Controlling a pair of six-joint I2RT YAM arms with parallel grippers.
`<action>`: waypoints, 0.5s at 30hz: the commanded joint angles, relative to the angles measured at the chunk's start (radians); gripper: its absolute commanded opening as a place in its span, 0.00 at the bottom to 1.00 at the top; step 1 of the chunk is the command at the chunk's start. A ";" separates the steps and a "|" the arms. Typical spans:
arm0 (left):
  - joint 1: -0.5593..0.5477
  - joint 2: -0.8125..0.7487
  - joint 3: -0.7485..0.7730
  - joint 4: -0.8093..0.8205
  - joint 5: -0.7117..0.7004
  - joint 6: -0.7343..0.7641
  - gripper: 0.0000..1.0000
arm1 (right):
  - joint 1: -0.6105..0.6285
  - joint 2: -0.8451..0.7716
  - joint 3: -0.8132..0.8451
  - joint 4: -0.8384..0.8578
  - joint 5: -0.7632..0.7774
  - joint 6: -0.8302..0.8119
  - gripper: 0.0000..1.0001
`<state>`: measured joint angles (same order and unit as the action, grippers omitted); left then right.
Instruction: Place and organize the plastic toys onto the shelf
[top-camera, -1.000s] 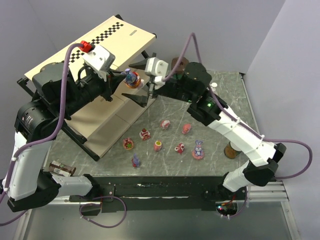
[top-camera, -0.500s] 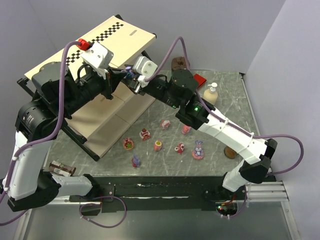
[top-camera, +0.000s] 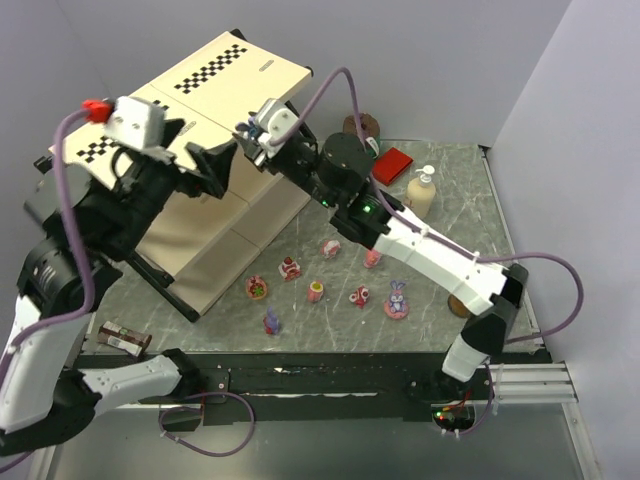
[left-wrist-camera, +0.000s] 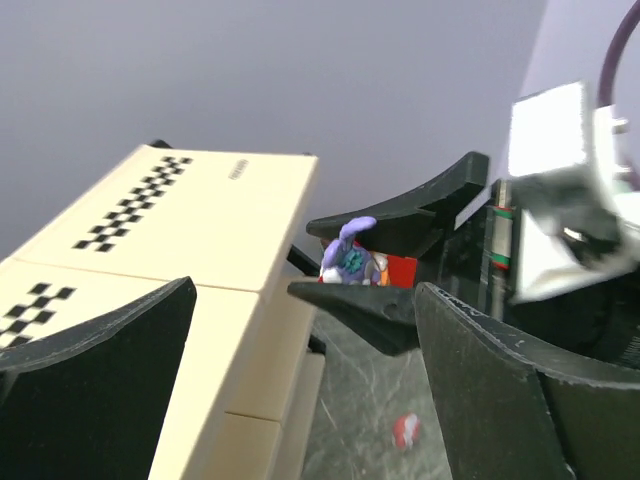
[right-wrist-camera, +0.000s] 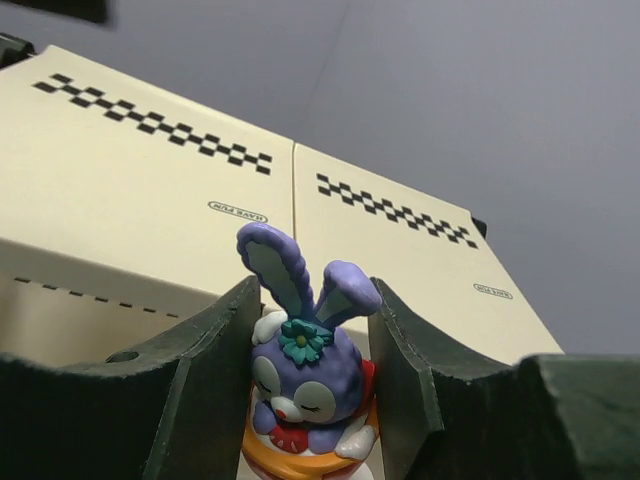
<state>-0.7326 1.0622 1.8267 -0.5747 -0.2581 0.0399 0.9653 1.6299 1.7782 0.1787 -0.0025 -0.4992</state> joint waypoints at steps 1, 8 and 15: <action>-0.001 -0.111 -0.105 0.249 -0.127 -0.009 0.96 | -0.059 0.062 0.130 0.114 -0.022 0.069 0.00; -0.002 -0.162 -0.158 0.237 -0.228 -0.009 0.96 | -0.144 0.203 0.329 0.128 -0.103 0.194 0.00; -0.001 -0.199 -0.292 0.318 -0.291 0.008 0.96 | -0.233 0.317 0.455 0.185 -0.218 0.327 0.00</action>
<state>-0.7326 0.8650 1.6054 -0.3336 -0.4774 0.0406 0.7792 1.9049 2.1376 0.2390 -0.1242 -0.2787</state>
